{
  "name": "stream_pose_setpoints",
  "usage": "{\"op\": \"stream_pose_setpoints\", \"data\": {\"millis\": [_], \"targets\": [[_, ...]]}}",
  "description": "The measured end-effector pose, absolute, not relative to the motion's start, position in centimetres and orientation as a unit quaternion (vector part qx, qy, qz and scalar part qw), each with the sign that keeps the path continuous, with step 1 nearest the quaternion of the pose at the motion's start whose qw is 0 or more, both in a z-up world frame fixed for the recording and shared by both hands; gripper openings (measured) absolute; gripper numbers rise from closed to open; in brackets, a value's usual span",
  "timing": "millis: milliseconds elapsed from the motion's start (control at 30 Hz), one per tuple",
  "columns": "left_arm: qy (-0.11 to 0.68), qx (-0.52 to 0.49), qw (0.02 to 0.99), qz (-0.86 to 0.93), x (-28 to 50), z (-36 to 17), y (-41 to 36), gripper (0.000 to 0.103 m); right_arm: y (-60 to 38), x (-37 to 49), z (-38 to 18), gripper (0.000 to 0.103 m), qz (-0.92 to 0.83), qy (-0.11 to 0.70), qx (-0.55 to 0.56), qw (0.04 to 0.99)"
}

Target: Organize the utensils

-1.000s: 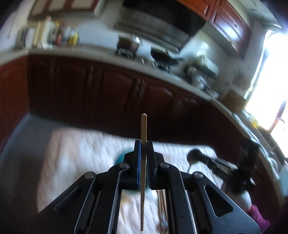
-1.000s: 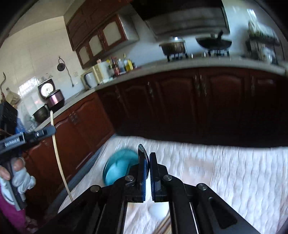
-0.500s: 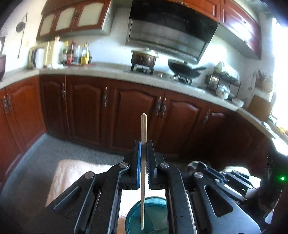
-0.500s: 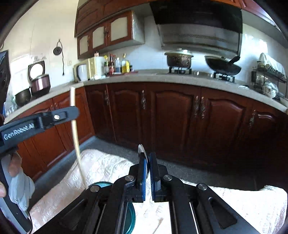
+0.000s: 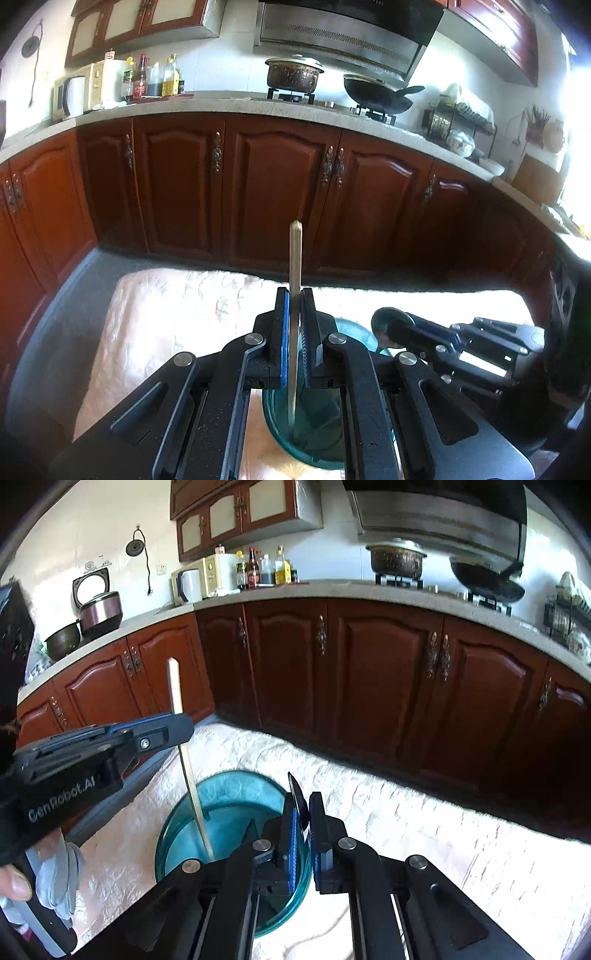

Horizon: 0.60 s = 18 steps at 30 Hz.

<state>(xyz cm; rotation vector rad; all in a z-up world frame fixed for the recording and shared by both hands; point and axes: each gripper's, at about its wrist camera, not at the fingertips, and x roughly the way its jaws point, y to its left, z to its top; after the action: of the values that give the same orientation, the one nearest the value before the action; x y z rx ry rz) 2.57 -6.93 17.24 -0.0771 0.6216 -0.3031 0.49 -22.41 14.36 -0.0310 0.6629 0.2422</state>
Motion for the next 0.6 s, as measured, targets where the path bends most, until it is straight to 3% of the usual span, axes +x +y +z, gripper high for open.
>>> {"op": "stream_pose_setpoints", "data": {"millis": [100,267,333,400,600], "targets": [[0.311,-0.038,0.938,-0.149,2.2,17.0,-7.1,0.004,-23.0,0.8,13.4,0.007,0.126,0.346,0.011,0.929],[0.327,-0.038,0.932,-0.15,2.0,16.8,-7.2,0.006,-23.5,0.1,13.3,0.03,0.132,0.348,0.027,0.928],[0.331,-0.038,0.931,-0.151,1.8,16.8,-7.2,0.013,-23.7,-0.5,13.6,0.03,0.13,0.344,0.028,0.929],[0.333,-0.042,0.929,-0.154,1.4,16.8,-7.1,0.029,-23.9,-1.0,13.8,0.03,0.129,0.344,0.03,0.93],[0.33,-0.043,0.93,-0.157,-0.2,17.5,-7.0,0.041,-25.4,-3.3,14.5,0.03,0.121,0.338,0.061,0.931]]}}
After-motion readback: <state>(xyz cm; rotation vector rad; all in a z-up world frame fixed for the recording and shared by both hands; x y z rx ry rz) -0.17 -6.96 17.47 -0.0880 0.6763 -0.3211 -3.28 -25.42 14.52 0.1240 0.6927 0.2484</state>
